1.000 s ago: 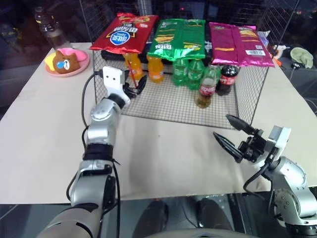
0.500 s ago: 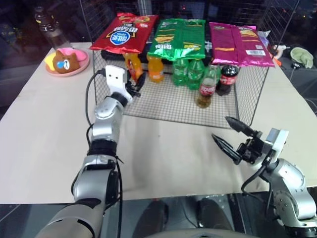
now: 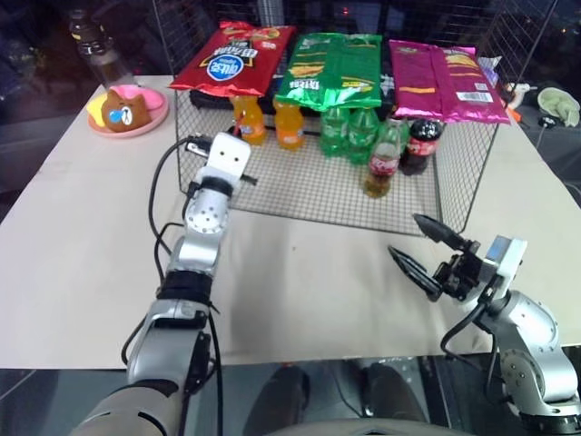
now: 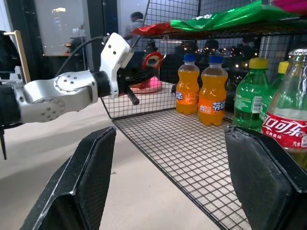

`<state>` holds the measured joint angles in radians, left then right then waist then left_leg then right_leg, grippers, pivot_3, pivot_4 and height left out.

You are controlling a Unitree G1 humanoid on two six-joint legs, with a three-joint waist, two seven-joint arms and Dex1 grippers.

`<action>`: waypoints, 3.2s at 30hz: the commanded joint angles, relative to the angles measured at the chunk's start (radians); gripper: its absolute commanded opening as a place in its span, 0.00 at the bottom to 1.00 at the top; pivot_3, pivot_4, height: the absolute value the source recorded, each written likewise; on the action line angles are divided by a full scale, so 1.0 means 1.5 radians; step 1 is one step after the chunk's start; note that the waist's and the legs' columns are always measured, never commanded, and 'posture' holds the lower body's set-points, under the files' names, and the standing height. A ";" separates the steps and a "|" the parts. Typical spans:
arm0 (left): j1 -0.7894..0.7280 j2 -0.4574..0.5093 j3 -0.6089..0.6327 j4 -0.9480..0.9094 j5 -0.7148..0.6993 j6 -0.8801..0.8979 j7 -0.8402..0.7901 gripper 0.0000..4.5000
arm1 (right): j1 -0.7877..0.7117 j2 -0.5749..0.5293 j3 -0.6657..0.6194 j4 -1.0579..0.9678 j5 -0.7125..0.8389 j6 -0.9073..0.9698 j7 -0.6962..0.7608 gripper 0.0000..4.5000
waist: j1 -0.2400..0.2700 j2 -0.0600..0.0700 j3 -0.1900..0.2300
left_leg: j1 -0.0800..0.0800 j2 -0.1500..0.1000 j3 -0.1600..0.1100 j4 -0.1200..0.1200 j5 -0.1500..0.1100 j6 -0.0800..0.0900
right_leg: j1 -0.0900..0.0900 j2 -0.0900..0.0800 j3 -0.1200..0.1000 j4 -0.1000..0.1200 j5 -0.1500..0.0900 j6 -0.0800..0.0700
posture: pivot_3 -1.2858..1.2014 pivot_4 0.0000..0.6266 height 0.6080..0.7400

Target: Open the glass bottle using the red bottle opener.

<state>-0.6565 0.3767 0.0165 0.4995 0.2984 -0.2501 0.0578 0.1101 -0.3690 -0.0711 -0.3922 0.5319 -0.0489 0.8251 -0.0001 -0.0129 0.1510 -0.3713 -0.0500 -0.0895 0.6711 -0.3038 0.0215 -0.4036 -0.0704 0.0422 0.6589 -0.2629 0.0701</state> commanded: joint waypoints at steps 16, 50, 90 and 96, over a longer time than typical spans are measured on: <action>0.097 0.003 0.024 -0.206 -0.048 -0.041 0.051 0.01 | 0.003 -0.015 -0.003 -0.014 0.008 0.003 0.004 0.81 | -0.004 0.000 0.000 | -0.007 0.000 0.000 0.002 0.000 -0.001 | -0.007 0.000 0.001 0.002 0.000 0.000 | 0.52 0.24 1.00; 0.138 -0.096 -0.068 -0.489 -0.850 0.594 -0.595 0.01 | -0.316 -0.053 0.026 -0.037 0.379 0.701 -0.175 0.81 | -0.010 0.001 -0.001 | -0.008 0.000 -0.001 0.008 0.000 0.000 | -0.005 0.001 -0.001 0.004 0.000 0.000 | 0.52 0.24 1.00; 0.147 -0.113 -0.066 -0.468 -0.807 0.611 -0.618 0.00 | -0.320 -0.123 0.002 -0.037 0.374 0.678 -0.120 0.01 | -0.009 0.001 -0.001 | -0.008 0.001 -0.001 0.008 0.000 0.000 | -0.005 0.001 -0.001 0.004 0.000 0.000 | 0.52 0.24 1.00; 0.149 -0.119 -0.067 -0.463 -0.797 0.604 -0.619 0.00 | -0.319 -0.123 0.003 -0.039 0.363 0.670 -0.115 0.01 | -0.009 0.001 -0.001 | -0.008 0.001 -0.001 0.008 0.000 0.000 | -0.005 0.000 -0.001 0.004 0.000 0.000 | 0.52 0.24 1.00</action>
<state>-0.4401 0.2021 -0.0685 -0.1830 -0.9191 0.6630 -0.8712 -0.3457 -0.5526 -0.0383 -0.4232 1.0964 0.9960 0.6690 -0.0130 -0.0117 0.1502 -0.3834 -0.0492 -0.0911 0.6837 -0.3033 0.0211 -0.4113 -0.0697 0.0412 0.6642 -0.2627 0.0702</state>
